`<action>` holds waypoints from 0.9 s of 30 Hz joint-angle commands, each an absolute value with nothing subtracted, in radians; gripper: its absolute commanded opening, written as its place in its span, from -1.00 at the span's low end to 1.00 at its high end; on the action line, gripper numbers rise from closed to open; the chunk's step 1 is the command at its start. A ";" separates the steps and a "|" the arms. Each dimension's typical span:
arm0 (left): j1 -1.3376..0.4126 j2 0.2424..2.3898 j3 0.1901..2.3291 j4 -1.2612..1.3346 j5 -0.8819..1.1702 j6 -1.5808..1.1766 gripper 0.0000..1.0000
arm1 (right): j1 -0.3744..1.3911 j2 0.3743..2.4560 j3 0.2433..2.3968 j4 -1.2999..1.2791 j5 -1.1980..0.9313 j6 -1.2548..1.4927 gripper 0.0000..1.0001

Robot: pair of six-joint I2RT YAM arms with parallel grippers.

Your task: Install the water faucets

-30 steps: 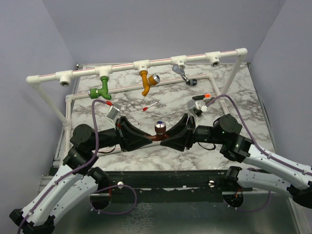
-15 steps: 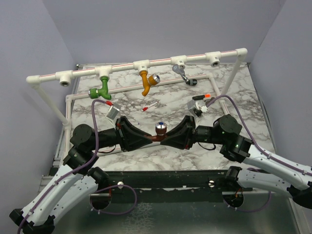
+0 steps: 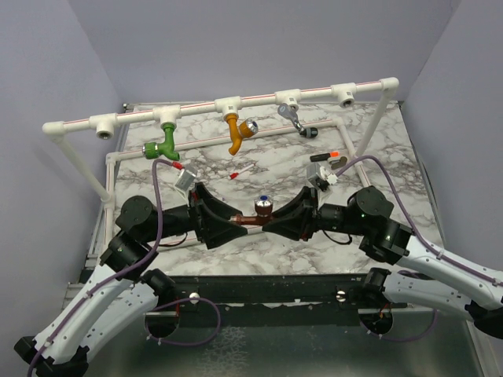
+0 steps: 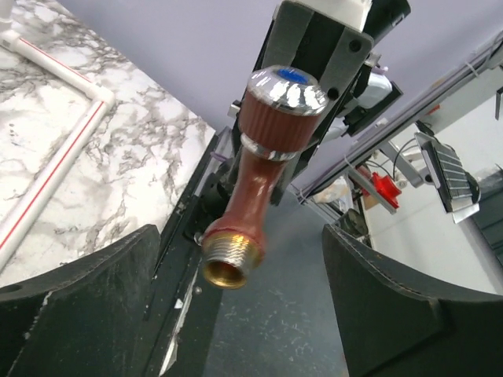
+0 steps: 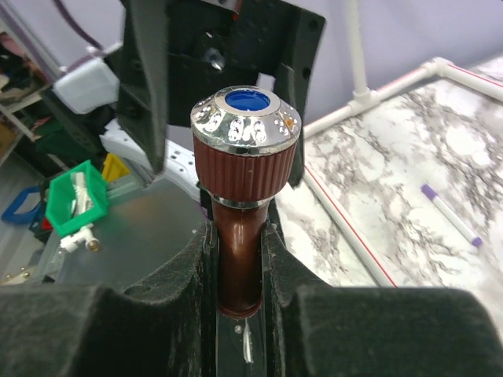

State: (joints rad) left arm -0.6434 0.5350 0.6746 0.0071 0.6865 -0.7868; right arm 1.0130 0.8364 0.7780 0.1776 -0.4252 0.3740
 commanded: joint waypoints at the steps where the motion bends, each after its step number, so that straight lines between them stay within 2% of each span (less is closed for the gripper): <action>1: -0.643 0.580 0.823 -0.181 0.618 -0.638 0.75 | 1.015 0.802 0.829 0.032 -0.300 0.298 -0.98; 5: -0.643 0.628 0.932 -0.282 0.579 -0.531 0.98 | 1.015 0.778 0.872 -0.105 -0.185 0.243 -0.98; 10: -0.643 0.694 1.061 -0.352 0.533 -0.412 0.98 | 1.015 0.764 0.923 -0.255 0.015 0.182 -0.98; 16: -0.643 0.807 1.241 -0.416 0.480 -0.290 0.98 | 1.015 0.833 1.010 -0.468 0.385 0.112 -0.98; 23: -0.643 0.929 1.413 -0.446 0.379 -0.193 0.98 | 1.008 0.887 1.018 -0.468 0.642 0.047 -0.98; 27: -0.643 1.008 1.492 -0.475 0.262 -0.165 0.98 | 0.944 0.939 1.024 -0.439 0.644 0.010 -0.98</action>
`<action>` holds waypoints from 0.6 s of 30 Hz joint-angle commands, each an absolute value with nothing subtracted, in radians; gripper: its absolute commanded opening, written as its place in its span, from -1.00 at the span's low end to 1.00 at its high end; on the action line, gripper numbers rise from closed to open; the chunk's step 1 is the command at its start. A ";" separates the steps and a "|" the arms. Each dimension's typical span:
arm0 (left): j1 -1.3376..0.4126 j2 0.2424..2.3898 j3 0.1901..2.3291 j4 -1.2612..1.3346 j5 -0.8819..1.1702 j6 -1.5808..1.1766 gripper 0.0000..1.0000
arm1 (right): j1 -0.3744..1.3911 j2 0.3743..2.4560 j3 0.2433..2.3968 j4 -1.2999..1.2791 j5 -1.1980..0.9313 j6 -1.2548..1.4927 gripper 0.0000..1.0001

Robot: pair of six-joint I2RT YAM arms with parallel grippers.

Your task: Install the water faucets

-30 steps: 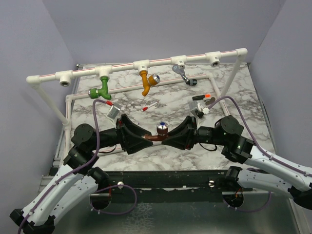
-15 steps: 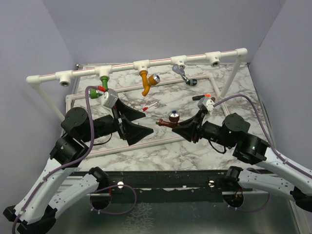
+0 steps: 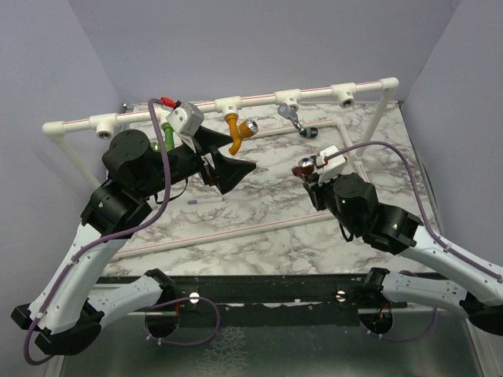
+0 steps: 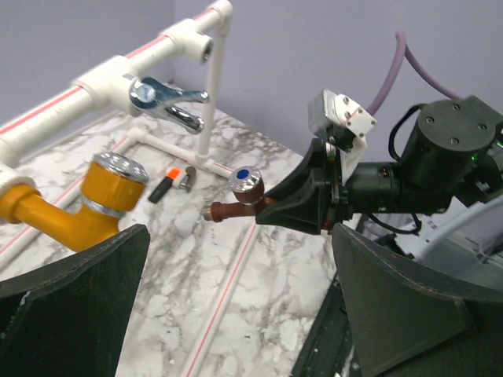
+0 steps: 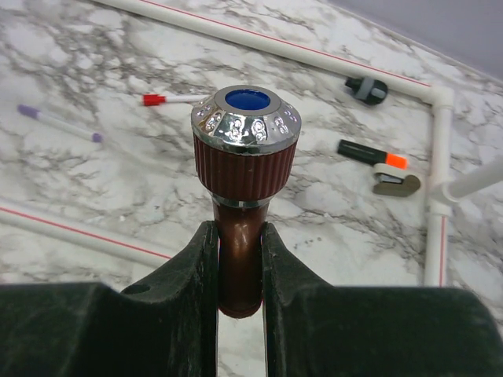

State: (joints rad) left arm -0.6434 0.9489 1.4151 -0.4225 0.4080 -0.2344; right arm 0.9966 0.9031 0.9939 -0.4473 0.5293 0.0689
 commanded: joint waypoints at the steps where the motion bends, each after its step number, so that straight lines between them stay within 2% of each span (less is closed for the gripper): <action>1: -0.643 1.026 1.509 -0.484 0.238 -0.163 0.98 | 0.909 0.954 1.027 -0.431 0.618 0.009 -0.98; 10: -0.643 1.137 1.613 -0.488 0.015 -0.134 0.98 | 0.566 1.020 1.029 -0.412 0.367 0.090 -0.98; 18: -0.639 1.224 1.682 -0.437 -0.222 -0.051 0.98 | 0.369 0.928 0.913 -0.330 0.269 0.185 -0.98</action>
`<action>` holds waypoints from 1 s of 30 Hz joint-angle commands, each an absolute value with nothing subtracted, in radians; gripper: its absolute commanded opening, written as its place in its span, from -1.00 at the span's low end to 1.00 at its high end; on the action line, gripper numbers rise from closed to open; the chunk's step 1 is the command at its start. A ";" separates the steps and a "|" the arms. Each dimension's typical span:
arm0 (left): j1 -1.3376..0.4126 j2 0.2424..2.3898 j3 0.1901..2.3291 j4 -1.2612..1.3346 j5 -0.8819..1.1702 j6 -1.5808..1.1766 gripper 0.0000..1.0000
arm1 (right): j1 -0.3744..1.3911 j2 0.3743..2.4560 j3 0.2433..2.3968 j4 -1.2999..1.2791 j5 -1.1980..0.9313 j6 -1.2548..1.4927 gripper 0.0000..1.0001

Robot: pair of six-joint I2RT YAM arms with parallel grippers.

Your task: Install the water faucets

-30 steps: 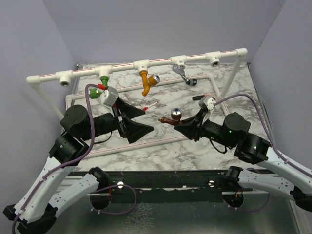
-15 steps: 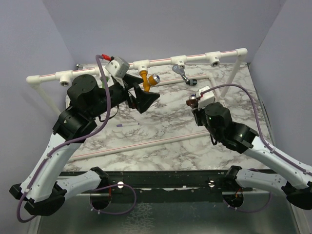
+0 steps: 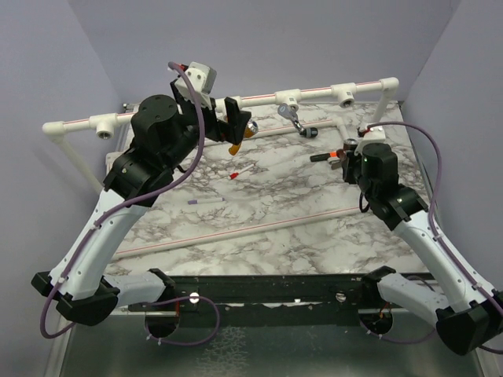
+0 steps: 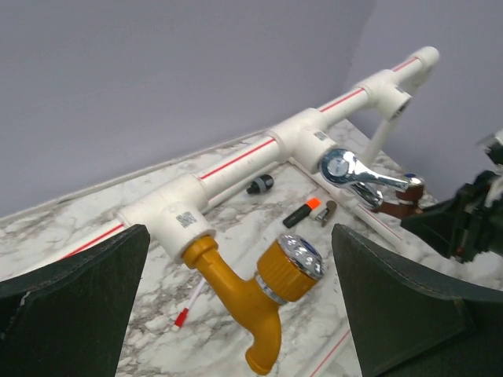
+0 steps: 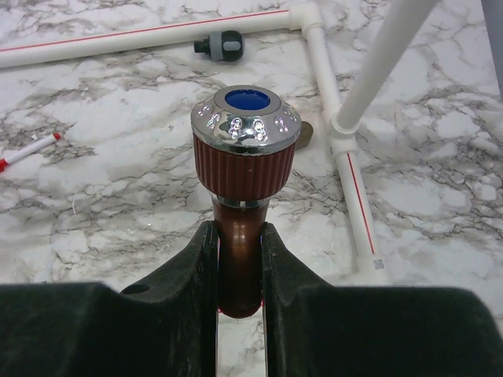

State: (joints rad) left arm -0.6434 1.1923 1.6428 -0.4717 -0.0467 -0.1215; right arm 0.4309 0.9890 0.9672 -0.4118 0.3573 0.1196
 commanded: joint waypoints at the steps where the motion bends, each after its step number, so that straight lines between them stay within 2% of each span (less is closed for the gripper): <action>1: -0.636 1.235 1.685 -0.425 -0.248 -0.039 0.98 | 0.352 0.915 0.899 -0.317 0.252 0.202 -0.98; 6: -0.555 1.292 1.677 -0.351 -0.306 -0.020 0.98 | 0.340 0.851 0.861 -0.280 0.206 0.254 -0.98; 13: -0.378 1.369 1.631 -0.285 -0.191 -0.101 0.98 | 0.340 0.722 0.798 -0.206 0.141 0.240 -0.98; 22: -0.341 1.392 1.588 -0.265 -0.231 -0.091 0.98 | 0.341 0.654 0.776 -0.189 0.098 0.202 -0.98; 30: -0.339 1.397 1.546 -0.267 -0.277 -0.067 0.98 | 0.340 0.630 0.768 -0.073 0.105 0.114 -0.98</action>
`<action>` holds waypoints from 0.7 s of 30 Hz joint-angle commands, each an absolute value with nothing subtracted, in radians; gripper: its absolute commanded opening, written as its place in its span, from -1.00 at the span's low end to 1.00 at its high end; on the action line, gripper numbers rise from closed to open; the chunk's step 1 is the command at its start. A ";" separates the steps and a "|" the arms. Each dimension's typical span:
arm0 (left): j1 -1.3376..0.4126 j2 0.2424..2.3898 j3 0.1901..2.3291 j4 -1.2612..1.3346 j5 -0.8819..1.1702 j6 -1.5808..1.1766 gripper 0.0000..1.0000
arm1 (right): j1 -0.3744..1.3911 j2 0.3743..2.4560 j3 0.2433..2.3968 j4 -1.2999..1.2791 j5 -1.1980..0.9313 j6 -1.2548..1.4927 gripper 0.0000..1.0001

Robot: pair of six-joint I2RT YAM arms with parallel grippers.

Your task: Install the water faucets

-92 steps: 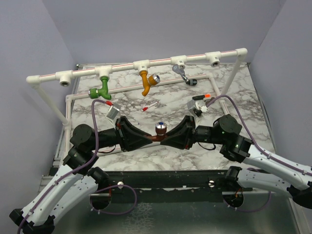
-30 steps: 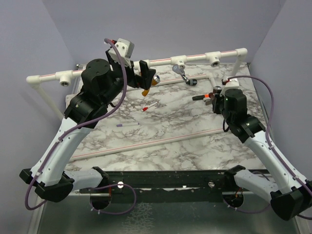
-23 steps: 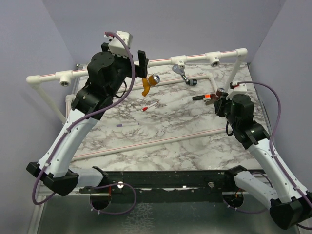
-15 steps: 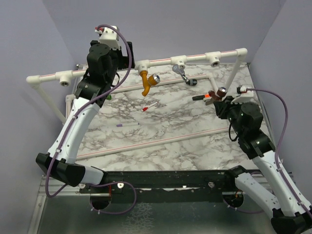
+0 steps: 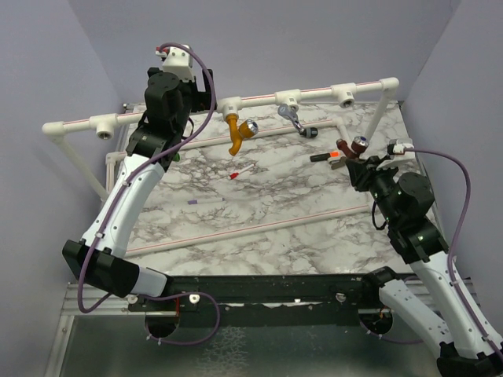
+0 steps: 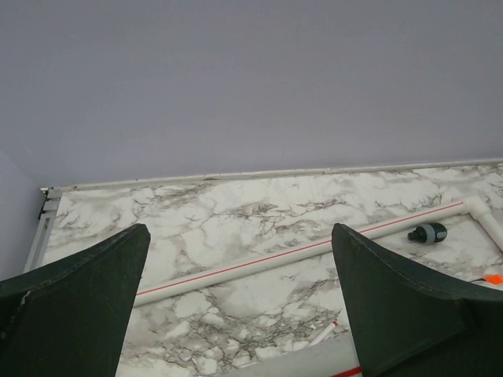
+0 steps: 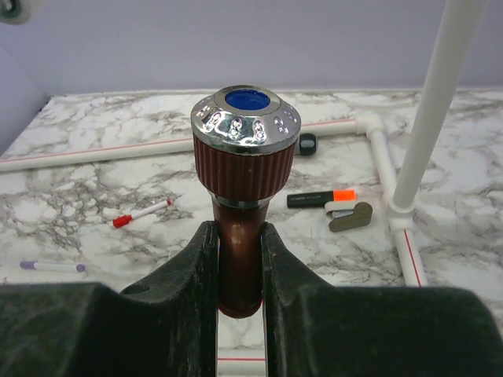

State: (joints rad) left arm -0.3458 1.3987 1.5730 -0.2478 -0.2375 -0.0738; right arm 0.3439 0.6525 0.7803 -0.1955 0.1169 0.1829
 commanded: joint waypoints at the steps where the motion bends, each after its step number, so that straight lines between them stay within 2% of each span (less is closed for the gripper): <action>1: -0.339 1.398 1.541 -0.265 -0.280 -0.065 0.98 | 0.341 0.628 0.764 -0.050 0.103 0.091 -0.98; 7: -0.333 1.402 1.527 -0.267 -0.279 -0.063 0.98 | 0.341 0.611 0.744 0.128 0.106 -0.058 -0.98; 21: -0.309 1.399 1.502 -0.268 -0.231 -0.092 0.98 | 0.341 0.714 0.755 0.309 0.127 -0.199 -0.98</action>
